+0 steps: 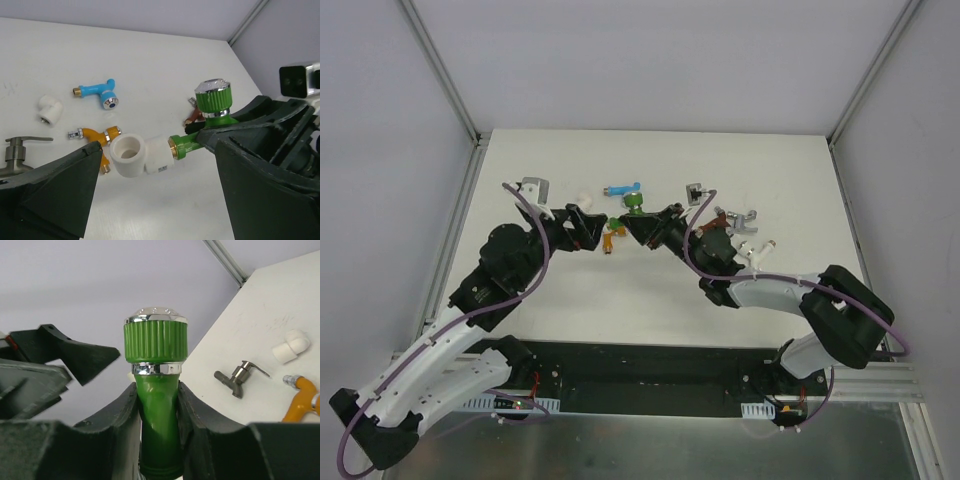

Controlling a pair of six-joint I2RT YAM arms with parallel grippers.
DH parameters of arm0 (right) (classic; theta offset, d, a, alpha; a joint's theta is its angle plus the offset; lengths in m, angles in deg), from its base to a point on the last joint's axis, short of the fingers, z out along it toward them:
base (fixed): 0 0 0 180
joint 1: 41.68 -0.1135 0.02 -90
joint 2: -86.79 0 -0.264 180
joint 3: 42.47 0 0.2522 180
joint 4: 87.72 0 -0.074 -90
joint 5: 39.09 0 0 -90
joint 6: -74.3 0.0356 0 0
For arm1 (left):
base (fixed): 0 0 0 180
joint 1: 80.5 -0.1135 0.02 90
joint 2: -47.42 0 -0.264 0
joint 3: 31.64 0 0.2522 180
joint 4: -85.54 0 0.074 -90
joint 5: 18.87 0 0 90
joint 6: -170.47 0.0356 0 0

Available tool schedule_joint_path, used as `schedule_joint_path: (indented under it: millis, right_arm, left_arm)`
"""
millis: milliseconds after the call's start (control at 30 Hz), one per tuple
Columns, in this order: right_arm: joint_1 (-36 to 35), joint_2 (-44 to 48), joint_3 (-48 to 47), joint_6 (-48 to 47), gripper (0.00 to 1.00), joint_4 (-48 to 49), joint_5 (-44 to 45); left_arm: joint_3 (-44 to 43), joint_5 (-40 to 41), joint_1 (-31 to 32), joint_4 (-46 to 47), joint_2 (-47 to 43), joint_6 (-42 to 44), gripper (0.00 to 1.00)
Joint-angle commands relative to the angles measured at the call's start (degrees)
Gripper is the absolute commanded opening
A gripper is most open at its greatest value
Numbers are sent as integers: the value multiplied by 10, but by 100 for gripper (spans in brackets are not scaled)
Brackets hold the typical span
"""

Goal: Install the water faucets

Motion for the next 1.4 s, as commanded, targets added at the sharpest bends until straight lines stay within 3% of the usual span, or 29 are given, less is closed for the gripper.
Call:
schedule_joint_path:
  millis: [0, 300, 700, 1000, 1200, 1367]
  right_arm:
    - [40, 5, 8, 17, 0, 156, -86]
    - [122, 65, 26, 46, 0, 156, -210]
    - [170, 167, 46, 63, 0, 127, -324]
    - [170, 176, 38, 62, 0, 124, -341]
    - [170, 174, 37, 54, 0, 122, -338]
    - [169, 174, 35, 46, 0, 116, -335]
  left_arm:
    - [-54, -36, -2, -46, 17, -21, 99]
    - [-5, -237, -112, 56, 11, -1, 99]
    - [44, -477, -118, 229, 44, 127, 99]
    - [60, -553, -114, 390, 117, 137, 95]
    - [49, -560, -99, 415, 148, 121, 88]
    - [61, -560, -93, 443, 143, 96, 89]
